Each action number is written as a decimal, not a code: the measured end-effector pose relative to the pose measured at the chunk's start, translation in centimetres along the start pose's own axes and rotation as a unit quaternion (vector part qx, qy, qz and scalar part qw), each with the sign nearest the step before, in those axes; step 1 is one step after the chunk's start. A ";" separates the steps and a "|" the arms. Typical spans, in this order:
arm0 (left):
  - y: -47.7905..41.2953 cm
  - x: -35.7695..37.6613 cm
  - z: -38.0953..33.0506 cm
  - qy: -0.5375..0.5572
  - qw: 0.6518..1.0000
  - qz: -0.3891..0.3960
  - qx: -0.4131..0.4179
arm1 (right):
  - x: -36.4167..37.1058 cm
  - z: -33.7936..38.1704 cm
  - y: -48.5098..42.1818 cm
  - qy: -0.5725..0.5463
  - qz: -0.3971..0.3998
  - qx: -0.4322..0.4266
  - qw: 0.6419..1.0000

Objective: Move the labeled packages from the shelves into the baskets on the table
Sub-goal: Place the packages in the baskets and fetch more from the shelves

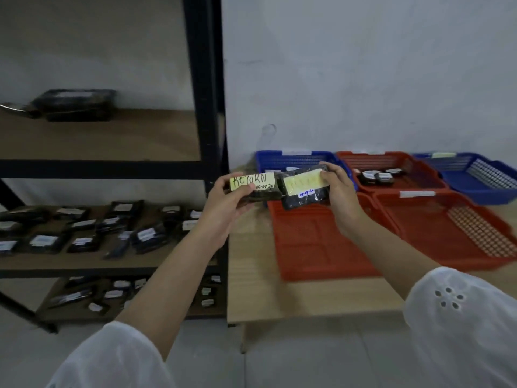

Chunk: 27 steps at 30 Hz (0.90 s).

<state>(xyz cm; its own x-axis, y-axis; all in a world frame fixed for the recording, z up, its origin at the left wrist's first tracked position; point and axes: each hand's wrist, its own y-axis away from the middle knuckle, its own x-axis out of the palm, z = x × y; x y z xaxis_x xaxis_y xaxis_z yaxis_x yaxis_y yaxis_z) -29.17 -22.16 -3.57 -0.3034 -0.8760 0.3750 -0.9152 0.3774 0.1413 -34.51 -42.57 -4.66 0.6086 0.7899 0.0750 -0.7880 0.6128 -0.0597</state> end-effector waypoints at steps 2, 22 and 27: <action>-0.8 3.4 1.5 0.000 1.000 0.004 -0.007 | -3.4 0.0 -1.4 0.007 -0.010 0.010 1.000; -21.5 29.2 11.9 -0.022 0.996 0.041 -0.079 | -25.9 -4.0 -23.3 -0.009 -0.097 0.101 0.990; -25.3 34.0 14.7 -0.024 0.996 0.032 -0.079 | -31.1 -5.6 -29.1 -0.008 -0.057 0.146 0.988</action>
<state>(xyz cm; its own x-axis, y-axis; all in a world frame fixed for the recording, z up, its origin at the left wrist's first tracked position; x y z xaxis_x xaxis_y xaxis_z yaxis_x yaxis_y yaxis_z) -20.22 -65.91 -7.90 -0.3751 -0.8610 0.3436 -0.8417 0.4716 0.2631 -29.98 -84.84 -10.80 0.6957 0.7138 0.0806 -0.7086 0.6636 0.2398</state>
